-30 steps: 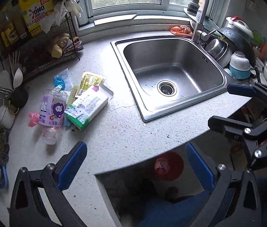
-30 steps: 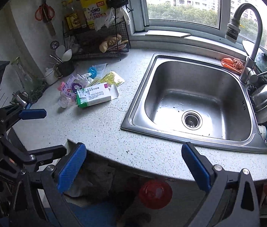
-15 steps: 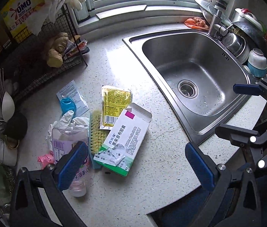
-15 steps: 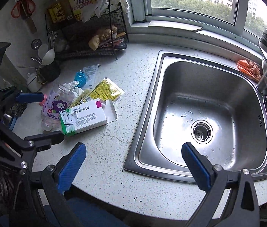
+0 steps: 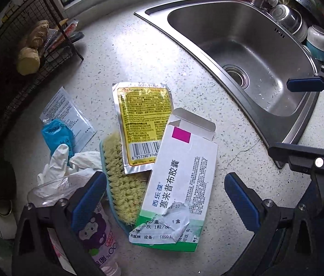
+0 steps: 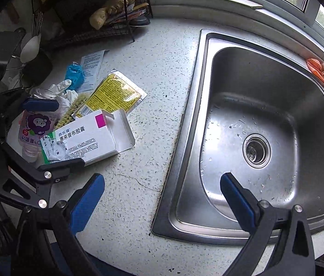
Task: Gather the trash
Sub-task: 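Grasp the white-green medicine box with the left gripper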
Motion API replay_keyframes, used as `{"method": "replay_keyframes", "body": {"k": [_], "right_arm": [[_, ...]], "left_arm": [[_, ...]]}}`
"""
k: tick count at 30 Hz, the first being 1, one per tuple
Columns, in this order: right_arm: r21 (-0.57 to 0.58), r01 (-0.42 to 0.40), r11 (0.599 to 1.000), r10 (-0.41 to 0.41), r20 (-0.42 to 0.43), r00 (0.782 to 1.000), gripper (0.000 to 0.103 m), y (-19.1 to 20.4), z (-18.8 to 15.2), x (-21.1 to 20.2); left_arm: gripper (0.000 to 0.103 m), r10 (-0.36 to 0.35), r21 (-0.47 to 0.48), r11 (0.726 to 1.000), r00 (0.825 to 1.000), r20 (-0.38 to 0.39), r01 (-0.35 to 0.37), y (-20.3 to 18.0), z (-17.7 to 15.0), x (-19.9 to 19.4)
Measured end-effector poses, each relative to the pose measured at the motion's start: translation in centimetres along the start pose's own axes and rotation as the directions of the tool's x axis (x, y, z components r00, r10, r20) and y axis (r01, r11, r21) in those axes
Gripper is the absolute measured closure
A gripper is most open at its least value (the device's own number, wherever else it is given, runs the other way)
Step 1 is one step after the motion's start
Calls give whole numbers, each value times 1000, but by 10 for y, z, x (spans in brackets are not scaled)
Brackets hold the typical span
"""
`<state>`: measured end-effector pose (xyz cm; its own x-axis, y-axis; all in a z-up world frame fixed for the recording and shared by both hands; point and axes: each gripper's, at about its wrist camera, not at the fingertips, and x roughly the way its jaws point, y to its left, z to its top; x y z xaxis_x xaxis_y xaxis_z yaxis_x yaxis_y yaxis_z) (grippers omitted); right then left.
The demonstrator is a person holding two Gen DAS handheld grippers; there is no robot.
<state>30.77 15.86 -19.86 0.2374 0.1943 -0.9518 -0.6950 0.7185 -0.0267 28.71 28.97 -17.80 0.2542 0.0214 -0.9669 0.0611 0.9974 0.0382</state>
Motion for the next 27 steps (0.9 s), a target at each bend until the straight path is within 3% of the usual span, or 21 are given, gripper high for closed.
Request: {"method": "replay_keyframes", "body": {"k": [3, 5, 9, 12, 14, 19, 27], "right_arm": [[30, 4, 1000, -4, -15, 1000, 2, -6, 3, 5], [40, 11, 999, -10, -24, 1000, 2, -9, 5, 6], [41, 31, 999, -30, -26, 999, 2, -14, 10, 7], [47, 38, 998, -37, -23, 999, 2, -17, 13, 6], [51, 40, 998, -39, -23, 999, 2, -19, 15, 7], [55, 44, 998, -43, -27, 999, 2, -22, 16, 9], [69, 14, 998, -12, -23, 1000, 2, -21, 18, 4]], "left_arm": [[2, 13, 51, 999, 1000, 6, -13, -8, 3, 3], [12, -6, 75, 997, 1000, 0, 6, -13, 5, 7], [15, 24, 98, 995, 1000, 0, -24, -21, 6, 15], [29, -7, 65, 998, 1000, 19, 6, -20, 8, 12], [46, -52, 39, 998, 999, 17, 51, -18, 9, 12], [48, -95, -20, 995, 995, 7, 95, -15, 7, 17], [49, -137, -105, 984, 987, 88, 146, 0, 11, -18]]}}
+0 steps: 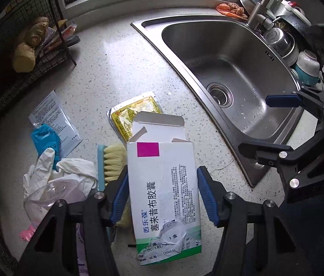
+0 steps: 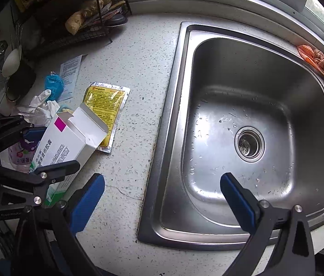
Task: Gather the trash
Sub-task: 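Grasp the white-green medicine box with the left gripper, then grasp the yellow sachet with the right gripper while left holds the box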
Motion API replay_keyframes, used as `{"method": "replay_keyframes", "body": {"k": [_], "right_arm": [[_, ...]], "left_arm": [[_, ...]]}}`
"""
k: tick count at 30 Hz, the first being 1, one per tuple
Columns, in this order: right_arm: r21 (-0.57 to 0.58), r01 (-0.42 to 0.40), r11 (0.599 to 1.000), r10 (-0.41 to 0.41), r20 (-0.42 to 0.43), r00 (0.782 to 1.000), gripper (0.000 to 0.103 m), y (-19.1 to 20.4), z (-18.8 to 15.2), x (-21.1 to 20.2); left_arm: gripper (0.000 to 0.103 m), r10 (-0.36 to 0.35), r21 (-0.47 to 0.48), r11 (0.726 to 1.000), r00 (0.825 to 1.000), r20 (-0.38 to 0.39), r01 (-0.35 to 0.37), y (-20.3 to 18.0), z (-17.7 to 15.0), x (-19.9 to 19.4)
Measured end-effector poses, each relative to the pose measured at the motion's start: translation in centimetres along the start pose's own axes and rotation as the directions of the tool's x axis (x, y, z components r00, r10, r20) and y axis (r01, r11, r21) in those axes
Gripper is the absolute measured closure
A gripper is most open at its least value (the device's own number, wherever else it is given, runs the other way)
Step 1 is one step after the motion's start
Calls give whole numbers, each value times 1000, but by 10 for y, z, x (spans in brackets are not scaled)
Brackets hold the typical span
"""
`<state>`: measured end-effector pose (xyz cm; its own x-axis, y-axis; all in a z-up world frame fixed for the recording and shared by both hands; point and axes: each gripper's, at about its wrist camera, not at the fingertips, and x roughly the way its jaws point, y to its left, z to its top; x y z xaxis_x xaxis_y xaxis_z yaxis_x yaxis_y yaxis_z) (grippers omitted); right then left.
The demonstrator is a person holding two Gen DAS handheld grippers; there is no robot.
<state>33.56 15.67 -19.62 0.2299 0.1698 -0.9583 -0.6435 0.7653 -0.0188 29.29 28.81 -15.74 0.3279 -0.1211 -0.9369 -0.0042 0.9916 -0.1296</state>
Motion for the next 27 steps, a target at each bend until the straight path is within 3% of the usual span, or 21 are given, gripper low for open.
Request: {"method": "replay_keyframes", "body": {"k": [6, 13, 21, 27], "right_arm": [[39, -77, 996, 77, 3, 997, 2, 6, 22, -1], [57, -91, 994, 93, -42, 995, 2, 28, 56, 17], [35, -86, 996, 90, -130, 987, 2, 64, 81, 63], [-3, -10, 1000, 10, -143, 990, 2, 76, 86, 79]], "left_arm": [[49, 44, -77, 996, 996, 83, -38, 26, 8, -37], [49, 120, -186, 978, 983, 138, -93, 74, 10, -66], [49, 135, -250, 963, 985, 112, -104, 94, 0, -57], [49, 131, -242, 964, 988, 80, -108, 102, -1, -49]]}}
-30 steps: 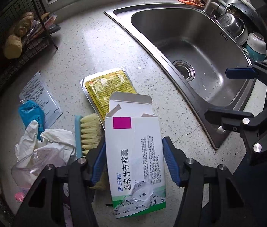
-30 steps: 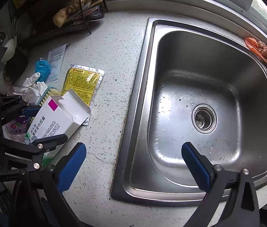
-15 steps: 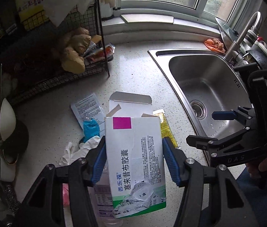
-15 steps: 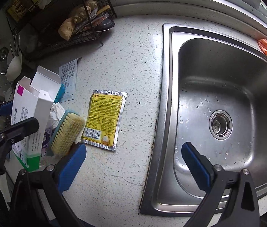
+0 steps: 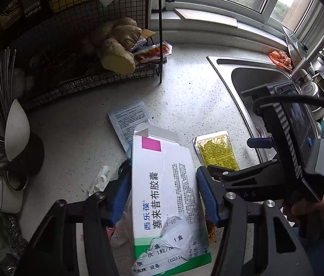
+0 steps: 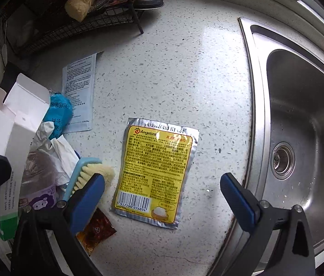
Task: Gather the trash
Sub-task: 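Grasp the yellow sachet with the right gripper while left holds the box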
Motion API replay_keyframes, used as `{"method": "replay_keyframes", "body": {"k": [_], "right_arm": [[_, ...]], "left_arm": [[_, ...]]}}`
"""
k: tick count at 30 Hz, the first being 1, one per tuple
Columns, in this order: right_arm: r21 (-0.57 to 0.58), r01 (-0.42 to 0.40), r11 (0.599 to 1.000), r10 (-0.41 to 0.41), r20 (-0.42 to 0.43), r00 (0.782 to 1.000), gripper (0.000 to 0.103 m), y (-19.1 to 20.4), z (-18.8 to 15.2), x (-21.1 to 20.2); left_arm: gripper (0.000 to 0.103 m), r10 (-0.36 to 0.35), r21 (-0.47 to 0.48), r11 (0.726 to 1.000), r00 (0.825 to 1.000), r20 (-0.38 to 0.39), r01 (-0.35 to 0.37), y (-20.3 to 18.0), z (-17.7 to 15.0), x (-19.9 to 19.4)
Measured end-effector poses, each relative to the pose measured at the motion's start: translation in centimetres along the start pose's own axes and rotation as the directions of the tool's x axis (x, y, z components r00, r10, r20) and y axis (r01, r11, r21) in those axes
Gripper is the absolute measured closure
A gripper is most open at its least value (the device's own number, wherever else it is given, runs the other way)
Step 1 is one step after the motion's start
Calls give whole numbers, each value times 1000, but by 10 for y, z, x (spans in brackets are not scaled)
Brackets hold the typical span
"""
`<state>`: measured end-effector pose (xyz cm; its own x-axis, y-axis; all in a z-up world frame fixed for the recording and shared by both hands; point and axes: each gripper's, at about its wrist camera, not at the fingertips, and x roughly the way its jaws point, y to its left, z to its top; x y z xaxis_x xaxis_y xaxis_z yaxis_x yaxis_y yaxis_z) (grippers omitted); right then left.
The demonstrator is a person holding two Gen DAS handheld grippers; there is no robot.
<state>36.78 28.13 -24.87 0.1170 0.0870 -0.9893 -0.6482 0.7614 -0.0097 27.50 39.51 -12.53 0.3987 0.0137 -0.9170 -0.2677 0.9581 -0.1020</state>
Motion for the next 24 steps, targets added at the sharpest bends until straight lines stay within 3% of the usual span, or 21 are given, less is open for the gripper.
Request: {"method": "replay_keyframes", "body": {"k": [5, 12, 18, 20, 22, 24], "right_arm": [[33, -6, 999, 7, -36, 999, 2, -3, 11, 15], [-66, 102, 993, -105, -39, 994, 2, 28, 10, 27], [-121, 100, 988, -103, -14, 995, 4, 45, -2, 27], [-152, 93, 984, -93, 7, 996, 12, 51, -11, 23], [-175, 87, 981, -83, 29, 996, 35, 62, -18, 14], [-188, 85, 978, -79, 39, 996, 41, 69, -21, 12]], "left_arm": [[49, -15, -3, 1000, 999, -31, 15, 1, 2, 9], [54, -9, 14, 1000, 998, -69, 10, -4, 2, 22], [58, -32, -2, 999, 997, -70, 32, -3, 1, 24], [59, -37, -13, 999, 997, -69, 36, -2, 1, 24], [59, -41, -22, 999, 997, -66, 40, 2, -1, 22], [60, -38, -26, 999, 997, -62, 37, 3, -3, 21]]}}
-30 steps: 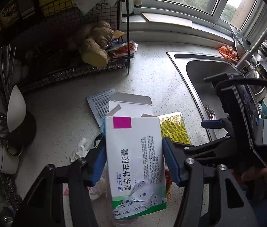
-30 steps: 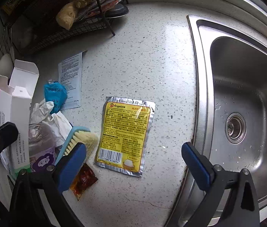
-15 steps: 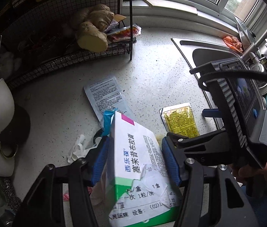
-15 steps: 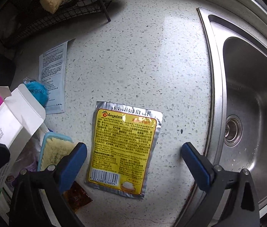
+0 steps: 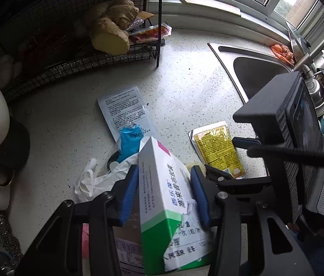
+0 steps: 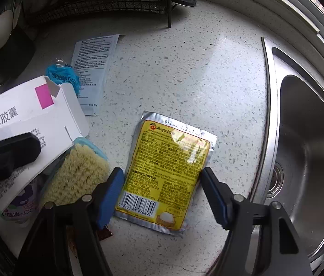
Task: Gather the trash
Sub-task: 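Grasp the yellow sachet with the right gripper while left holds the box, then lift the yellow sachet and medicine box off the counter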
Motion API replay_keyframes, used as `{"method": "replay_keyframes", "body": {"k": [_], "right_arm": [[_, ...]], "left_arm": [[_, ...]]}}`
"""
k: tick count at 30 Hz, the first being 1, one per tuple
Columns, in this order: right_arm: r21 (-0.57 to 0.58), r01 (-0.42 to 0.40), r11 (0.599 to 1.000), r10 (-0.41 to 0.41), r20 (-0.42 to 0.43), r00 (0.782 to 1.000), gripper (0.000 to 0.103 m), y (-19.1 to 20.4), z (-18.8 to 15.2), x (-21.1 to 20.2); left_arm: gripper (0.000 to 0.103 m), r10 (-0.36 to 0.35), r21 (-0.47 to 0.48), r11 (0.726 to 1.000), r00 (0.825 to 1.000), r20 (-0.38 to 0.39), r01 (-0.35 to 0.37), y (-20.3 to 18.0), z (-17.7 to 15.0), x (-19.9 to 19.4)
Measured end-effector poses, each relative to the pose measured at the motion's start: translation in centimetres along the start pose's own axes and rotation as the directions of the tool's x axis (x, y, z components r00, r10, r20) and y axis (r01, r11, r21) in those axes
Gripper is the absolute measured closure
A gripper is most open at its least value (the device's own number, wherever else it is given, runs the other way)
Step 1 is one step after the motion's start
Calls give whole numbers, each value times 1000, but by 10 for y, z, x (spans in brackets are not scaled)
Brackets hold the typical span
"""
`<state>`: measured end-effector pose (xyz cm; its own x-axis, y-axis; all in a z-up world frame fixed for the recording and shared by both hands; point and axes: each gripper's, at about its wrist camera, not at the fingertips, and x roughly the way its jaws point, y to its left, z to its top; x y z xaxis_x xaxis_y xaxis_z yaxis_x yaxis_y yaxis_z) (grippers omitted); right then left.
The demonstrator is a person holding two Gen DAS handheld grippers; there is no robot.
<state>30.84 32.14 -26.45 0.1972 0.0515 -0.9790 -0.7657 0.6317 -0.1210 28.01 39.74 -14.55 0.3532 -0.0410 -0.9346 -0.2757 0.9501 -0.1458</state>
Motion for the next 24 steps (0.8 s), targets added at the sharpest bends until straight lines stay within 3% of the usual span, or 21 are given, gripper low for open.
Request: {"method": "replay_keyframes", "body": {"k": [6, 10, 15, 24], "right_arm": [[-5, -31, 1000, 31, 45, 999, 56, -10, -15, -7], [0, -61, 998, 61, 52, 997, 60, -23, -28, -9], [15, -82, 997, 81, 68, 994, 62, -36, -49, -19], [22, -106, 994, 101, 169, 980, 62, -54, -83, -64]], "left_arm": [[67, 20, -13, 1000, 1000, 6, -20, -2, -5, -2], [73, 34, -5, 999, 999, 9, -34, -8, -8, -3], [77, 50, 16, 999, 999, 18, -51, -18, -13, -8], [78, 56, 64, 996, 995, 79, -61, -52, -24, -40]]}}
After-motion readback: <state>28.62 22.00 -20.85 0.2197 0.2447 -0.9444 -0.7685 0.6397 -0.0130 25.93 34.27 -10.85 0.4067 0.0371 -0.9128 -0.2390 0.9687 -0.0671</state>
